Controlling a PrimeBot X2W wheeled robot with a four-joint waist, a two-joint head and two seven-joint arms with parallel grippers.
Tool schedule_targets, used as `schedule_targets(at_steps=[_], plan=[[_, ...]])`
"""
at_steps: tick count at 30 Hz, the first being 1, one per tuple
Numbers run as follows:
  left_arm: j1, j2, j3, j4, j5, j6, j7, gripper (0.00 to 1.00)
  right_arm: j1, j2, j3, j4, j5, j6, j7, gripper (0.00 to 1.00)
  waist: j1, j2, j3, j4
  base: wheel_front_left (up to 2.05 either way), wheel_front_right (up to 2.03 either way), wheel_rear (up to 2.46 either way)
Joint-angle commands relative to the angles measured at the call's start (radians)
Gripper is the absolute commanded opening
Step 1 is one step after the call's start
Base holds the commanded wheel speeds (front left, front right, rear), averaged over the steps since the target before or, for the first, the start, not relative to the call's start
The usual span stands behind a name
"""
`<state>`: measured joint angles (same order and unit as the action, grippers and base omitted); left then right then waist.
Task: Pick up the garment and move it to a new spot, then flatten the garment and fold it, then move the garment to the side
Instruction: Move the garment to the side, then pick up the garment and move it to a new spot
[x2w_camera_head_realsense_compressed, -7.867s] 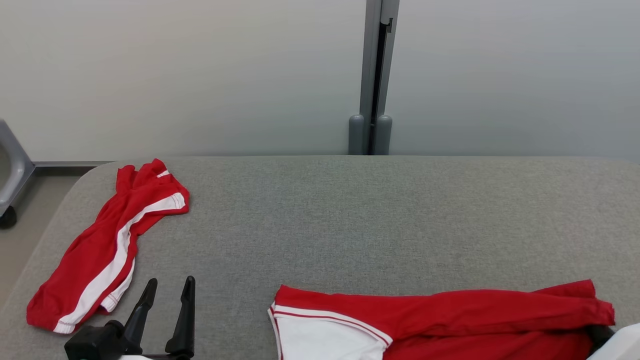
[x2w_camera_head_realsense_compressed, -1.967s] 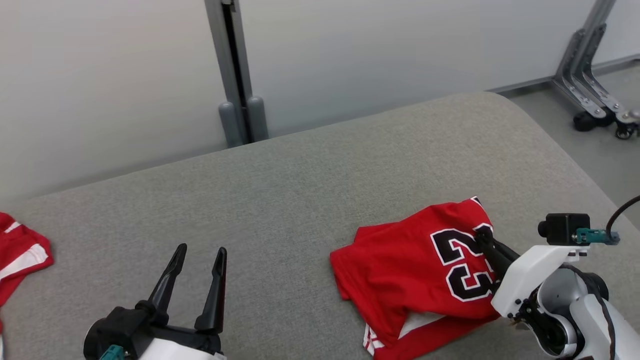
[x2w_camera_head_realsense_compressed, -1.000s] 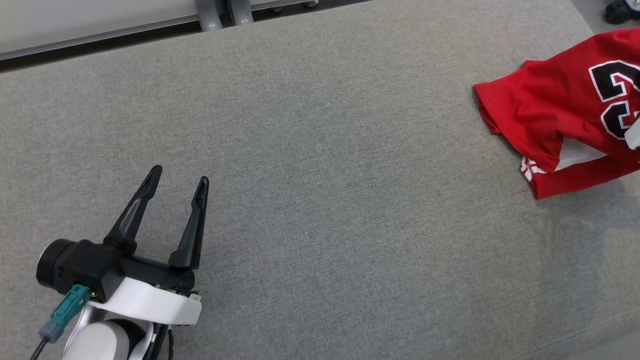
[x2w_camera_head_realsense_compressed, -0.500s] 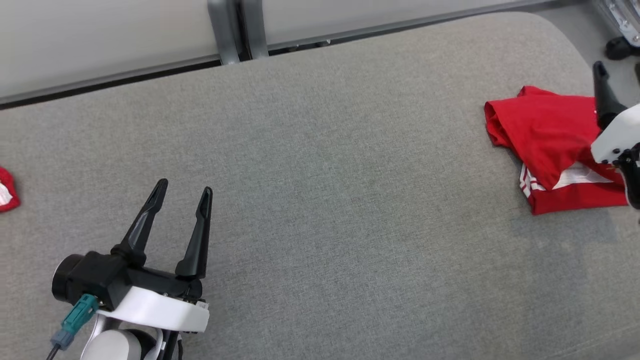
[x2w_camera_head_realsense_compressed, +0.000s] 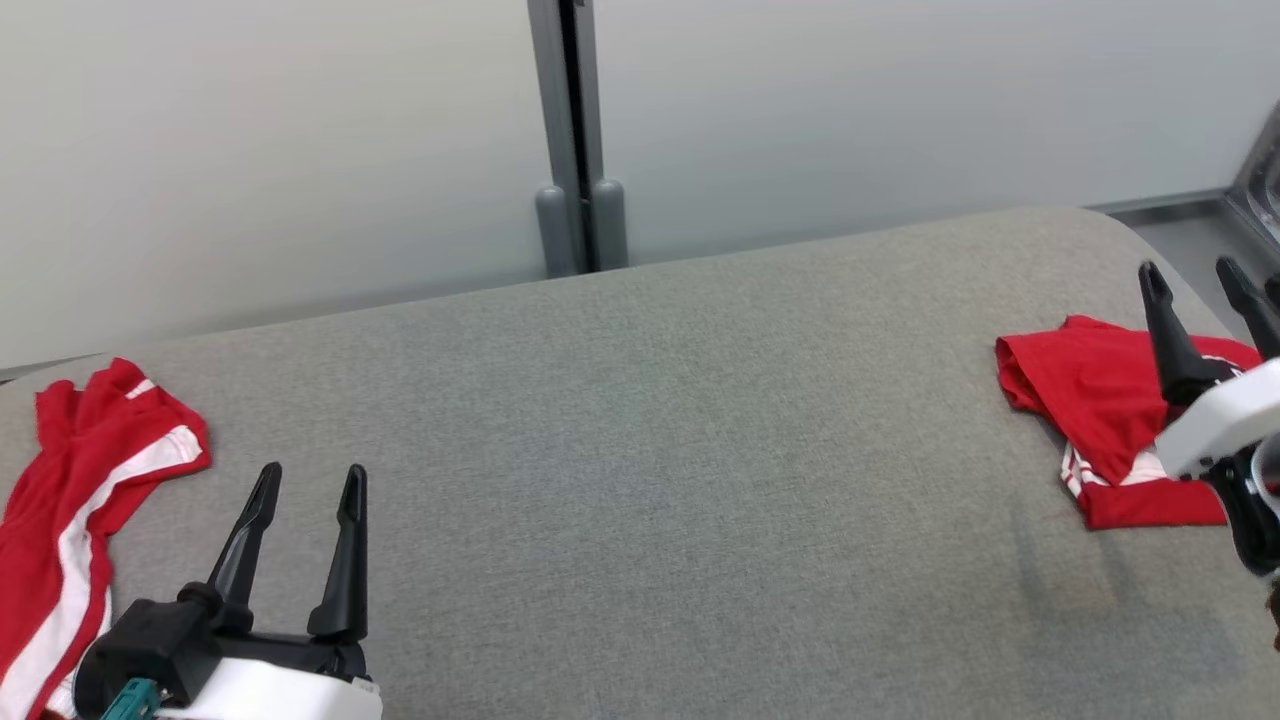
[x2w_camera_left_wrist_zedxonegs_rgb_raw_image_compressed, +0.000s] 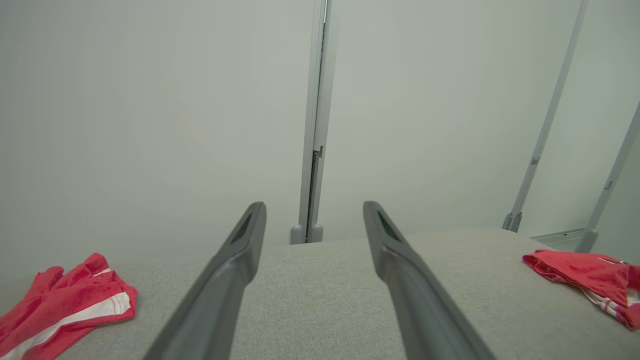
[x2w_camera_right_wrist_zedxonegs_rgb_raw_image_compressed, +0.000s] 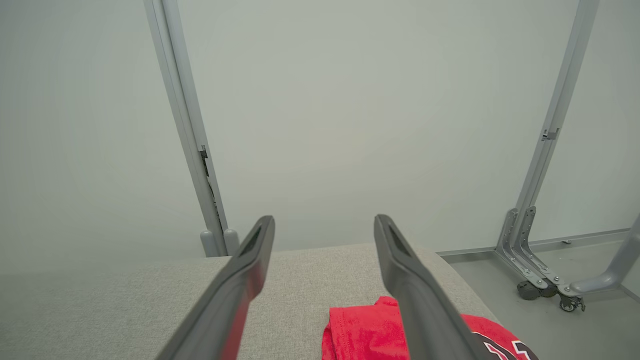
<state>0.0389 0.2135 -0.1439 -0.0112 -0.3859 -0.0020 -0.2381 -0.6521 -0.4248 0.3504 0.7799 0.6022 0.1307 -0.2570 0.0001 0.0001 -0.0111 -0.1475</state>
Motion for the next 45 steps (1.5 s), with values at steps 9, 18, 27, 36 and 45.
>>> schedule_targets(at_steps=[9,18,27,36,45], plan=[[0.081,0.001,0.019,0.022,-0.020,0.019,-0.010,1.00,0.355,0.055,-0.187,-0.219,-0.042,0.000,-0.009,1.00,-0.0001,-0.0001,-0.101,0.118,0.00,0.00,0.00],[0.145,-0.024,0.036,0.072,-0.005,0.031,-0.025,1.00,0.617,0.159,-0.266,-0.442,-0.098,0.000,-0.005,1.00,-0.0001,-0.0001,-0.129,0.143,0.00,0.00,0.00],[0.176,-0.068,0.056,0.090,0.030,0.003,-0.028,1.00,0.719,0.186,-0.273,-0.546,-0.122,0.000,0.015,1.00,-0.0001,-0.0001,-0.138,0.150,0.00,0.00,0.00],[0.162,-0.103,0.083,0.093,0.066,-0.028,-0.028,1.00,0.725,0.188,-0.271,-0.587,-0.129,0.000,0.039,1.00,-0.0001,-0.0001,-0.129,0.145,0.00,0.00,0.00],[0.153,-0.116,0.098,0.099,0.087,-0.049,-0.027,1.00,0.728,0.203,-0.268,-0.601,-0.139,0.000,0.051,1.00,-0.0001,-0.0001,-0.125,0.151,0.00,0.00,0.00]])
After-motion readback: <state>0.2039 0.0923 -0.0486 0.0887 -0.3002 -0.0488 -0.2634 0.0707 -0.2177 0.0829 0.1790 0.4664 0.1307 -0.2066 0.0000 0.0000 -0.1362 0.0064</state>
